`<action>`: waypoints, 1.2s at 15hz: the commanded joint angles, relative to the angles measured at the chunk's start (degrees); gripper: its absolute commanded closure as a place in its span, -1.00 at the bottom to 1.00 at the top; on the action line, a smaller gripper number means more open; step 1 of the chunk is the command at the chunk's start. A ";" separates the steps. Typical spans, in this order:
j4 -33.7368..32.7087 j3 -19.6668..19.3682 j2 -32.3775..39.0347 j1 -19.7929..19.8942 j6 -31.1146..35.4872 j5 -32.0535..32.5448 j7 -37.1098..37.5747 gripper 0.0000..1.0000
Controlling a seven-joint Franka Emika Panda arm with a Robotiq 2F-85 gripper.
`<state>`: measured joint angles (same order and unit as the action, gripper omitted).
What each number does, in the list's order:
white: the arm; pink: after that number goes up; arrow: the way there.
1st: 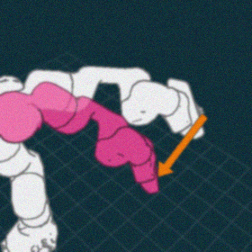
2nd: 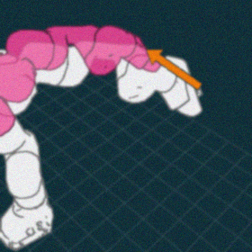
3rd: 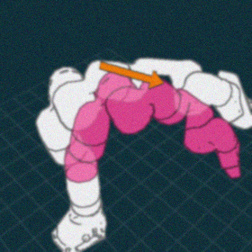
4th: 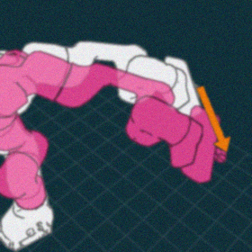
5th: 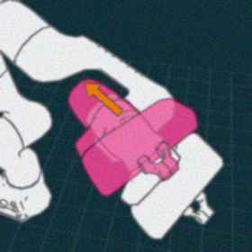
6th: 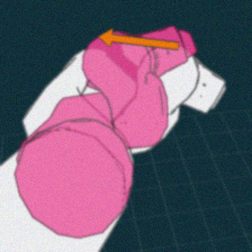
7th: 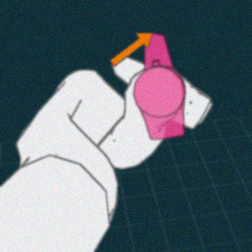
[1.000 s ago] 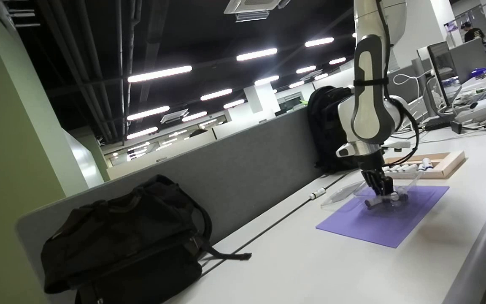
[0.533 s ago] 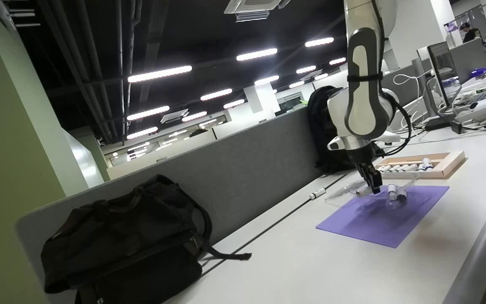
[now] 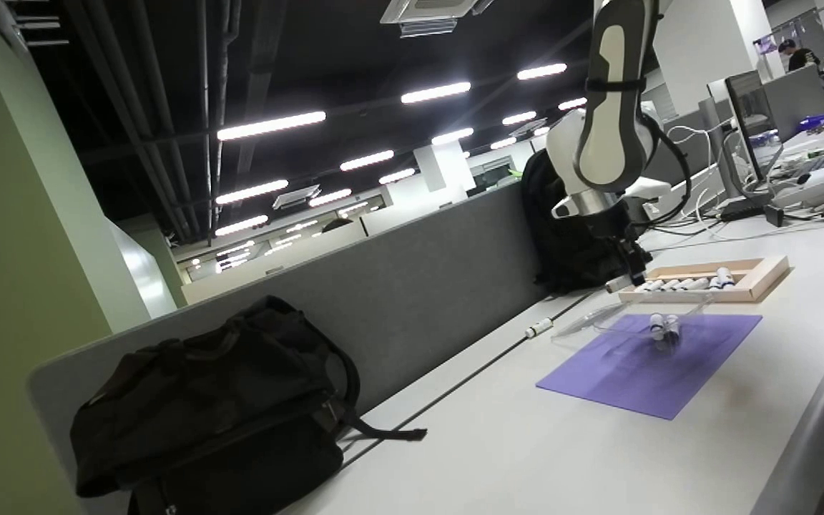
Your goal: Remove one bottle from the container and place it on the right side of the tray
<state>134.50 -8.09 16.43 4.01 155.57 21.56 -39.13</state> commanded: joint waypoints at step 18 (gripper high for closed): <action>-6.51 -6.33 1.01 10.74 -1.74 29.24 -6.11 0.85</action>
<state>128.86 -15.38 16.16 12.07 149.24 48.58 -41.92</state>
